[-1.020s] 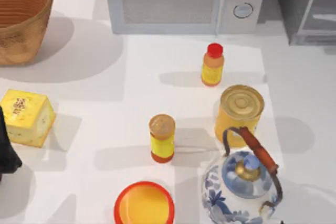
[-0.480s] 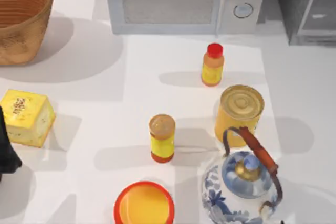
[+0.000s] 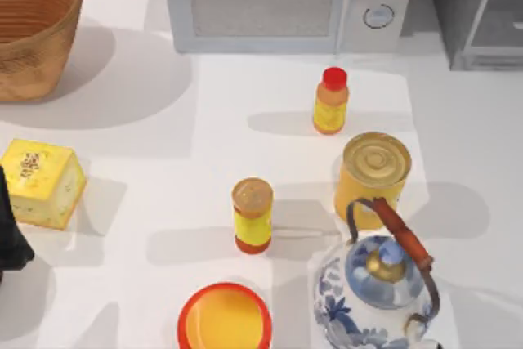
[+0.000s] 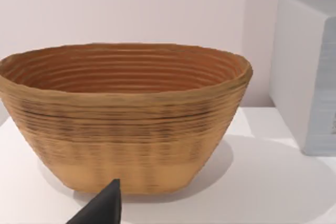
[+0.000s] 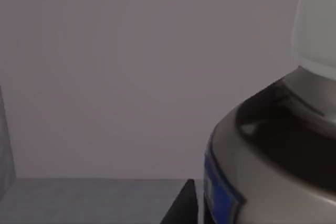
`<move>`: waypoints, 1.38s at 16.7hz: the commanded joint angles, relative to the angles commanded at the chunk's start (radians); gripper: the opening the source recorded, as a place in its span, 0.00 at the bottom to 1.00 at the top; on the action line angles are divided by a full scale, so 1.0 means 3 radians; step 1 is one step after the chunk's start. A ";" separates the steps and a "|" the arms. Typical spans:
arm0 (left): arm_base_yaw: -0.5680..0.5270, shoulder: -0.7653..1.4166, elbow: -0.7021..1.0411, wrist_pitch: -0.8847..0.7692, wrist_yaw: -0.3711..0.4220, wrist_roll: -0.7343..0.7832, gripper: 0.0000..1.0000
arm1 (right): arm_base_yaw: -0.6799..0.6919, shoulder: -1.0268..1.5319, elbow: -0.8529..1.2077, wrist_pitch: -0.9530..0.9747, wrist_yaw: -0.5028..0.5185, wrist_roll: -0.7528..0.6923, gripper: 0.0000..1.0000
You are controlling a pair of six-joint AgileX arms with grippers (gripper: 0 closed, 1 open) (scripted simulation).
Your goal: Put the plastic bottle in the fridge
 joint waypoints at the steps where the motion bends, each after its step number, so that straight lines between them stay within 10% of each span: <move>1: 0.0000 0.0000 0.0000 0.0000 0.0000 0.0000 1.00 | 0.0012 0.0062 0.0131 -0.0070 0.0011 -0.0002 0.01; 8: 0.0000 0.0000 0.0000 0.0000 0.0000 0.0000 1.00 | 0.0040 0.0198 0.0320 -0.0225 0.0055 -0.0004 0.01; 21: 0.0000 0.0000 0.0000 0.0000 0.0000 0.0000 1.00 | 0.0040 0.0198 0.0320 -0.0225 0.0055 -0.0004 0.98; 23: 0.0000 0.0000 0.0000 0.0000 0.0000 0.0000 1.00 | 0.0040 0.0198 0.0320 -0.0225 0.0055 -0.0004 1.00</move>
